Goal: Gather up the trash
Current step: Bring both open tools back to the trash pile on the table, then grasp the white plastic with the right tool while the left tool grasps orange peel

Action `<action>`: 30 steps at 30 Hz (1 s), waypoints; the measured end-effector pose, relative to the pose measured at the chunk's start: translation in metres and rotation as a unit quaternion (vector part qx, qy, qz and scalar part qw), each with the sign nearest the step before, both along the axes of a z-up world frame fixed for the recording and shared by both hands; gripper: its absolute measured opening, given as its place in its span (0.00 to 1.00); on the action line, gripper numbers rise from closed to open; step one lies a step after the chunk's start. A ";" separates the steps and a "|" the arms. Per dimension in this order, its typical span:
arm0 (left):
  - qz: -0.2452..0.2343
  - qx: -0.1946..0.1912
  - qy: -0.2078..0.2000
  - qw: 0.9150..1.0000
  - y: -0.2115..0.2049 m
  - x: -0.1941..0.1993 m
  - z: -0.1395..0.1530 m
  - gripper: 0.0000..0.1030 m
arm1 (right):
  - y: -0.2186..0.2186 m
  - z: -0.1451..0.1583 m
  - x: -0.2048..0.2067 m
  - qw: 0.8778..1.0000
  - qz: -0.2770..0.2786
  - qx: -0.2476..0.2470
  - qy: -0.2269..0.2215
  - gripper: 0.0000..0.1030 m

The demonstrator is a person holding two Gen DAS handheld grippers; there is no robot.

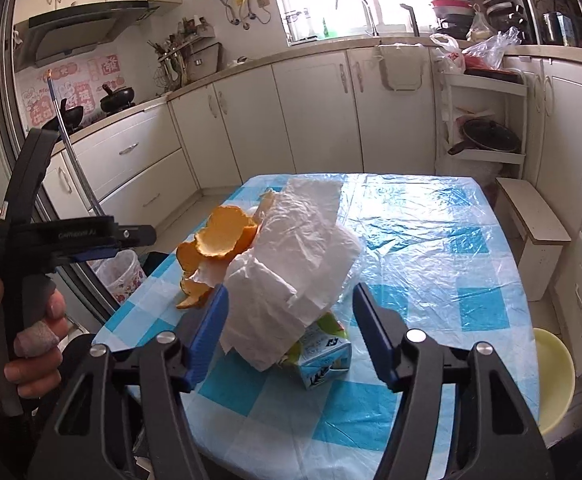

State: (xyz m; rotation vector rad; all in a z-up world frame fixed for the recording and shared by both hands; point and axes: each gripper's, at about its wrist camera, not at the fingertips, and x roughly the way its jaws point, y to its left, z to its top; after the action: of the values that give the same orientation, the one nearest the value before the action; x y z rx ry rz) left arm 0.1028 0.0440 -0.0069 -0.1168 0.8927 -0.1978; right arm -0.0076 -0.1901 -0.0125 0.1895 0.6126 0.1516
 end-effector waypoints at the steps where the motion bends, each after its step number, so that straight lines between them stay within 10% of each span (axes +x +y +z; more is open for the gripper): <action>1: -0.002 -0.001 0.000 1.000 -0.002 0.004 -0.001 0.80 | 0.002 -0.002 0.003 1.000 0.003 -0.003 0.003 0.53; 12: -0.012 0.011 0.038 0.999 -0.031 0.059 -0.034 0.79 | 0.010 -0.017 0.023 1.000 0.009 -0.013 0.019 0.31; 20: -0.016 -0.019 0.059 0.998 -0.036 0.068 -0.042 0.11 | 0.003 -0.015 0.021 1.000 0.015 0.009 0.017 0.04; 30: -0.015 -0.051 0.016 0.998 -0.009 0.042 -0.001 0.06 | -0.019 0.012 -0.002 0.998 0.002 0.065 -0.024 0.04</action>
State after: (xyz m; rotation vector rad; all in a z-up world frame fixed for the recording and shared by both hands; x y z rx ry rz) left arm 0.1447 0.0347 -0.0077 -0.2018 0.9163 -0.2695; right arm -0.0096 -0.2096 -0.0008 0.3095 0.5564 0.2003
